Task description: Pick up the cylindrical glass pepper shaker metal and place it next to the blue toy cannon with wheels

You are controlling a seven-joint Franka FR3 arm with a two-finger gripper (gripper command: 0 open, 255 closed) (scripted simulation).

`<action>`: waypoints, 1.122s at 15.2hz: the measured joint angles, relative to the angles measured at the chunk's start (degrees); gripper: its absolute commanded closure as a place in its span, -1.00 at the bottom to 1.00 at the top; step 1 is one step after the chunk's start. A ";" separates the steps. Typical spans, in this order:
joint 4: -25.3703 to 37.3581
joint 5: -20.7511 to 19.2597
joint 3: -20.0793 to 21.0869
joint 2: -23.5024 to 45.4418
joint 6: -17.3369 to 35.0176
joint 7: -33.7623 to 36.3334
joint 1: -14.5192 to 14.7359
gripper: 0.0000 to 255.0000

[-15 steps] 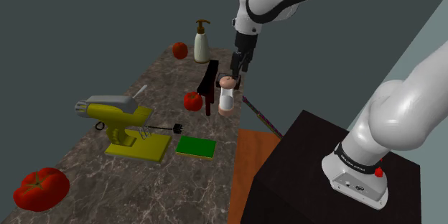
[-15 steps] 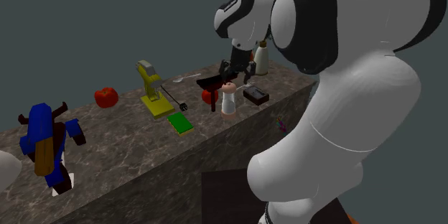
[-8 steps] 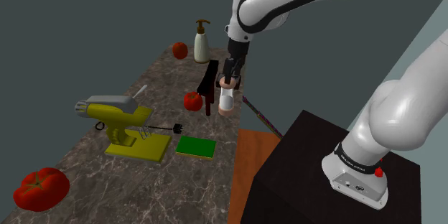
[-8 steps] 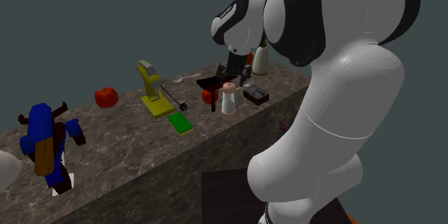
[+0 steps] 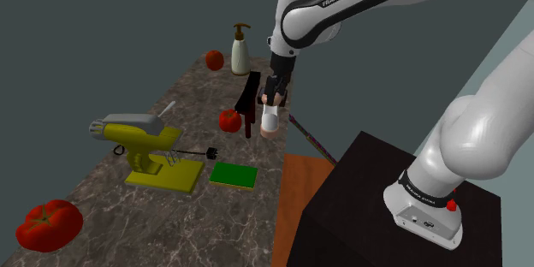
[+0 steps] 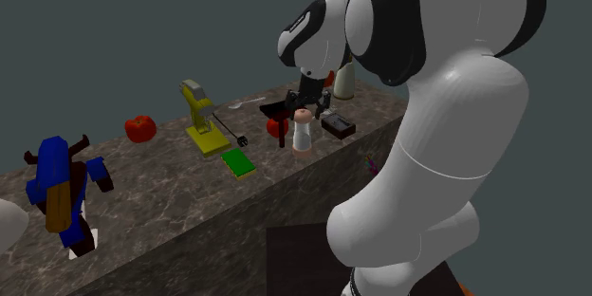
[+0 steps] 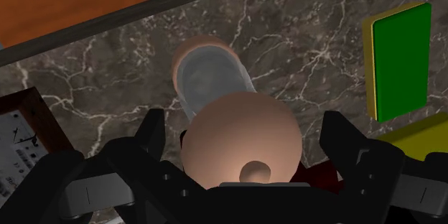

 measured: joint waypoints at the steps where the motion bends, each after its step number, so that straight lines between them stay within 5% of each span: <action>1: -0.01 0.00 0.00 0.00 0.01 0.00 0.00 -1.00; 2: -0.01 0.00 0.00 0.00 0.01 0.00 0.00 1.00; 17: 1.72 -0.36 -0.07 -1.33 -3.02 0.57 -0.10 1.00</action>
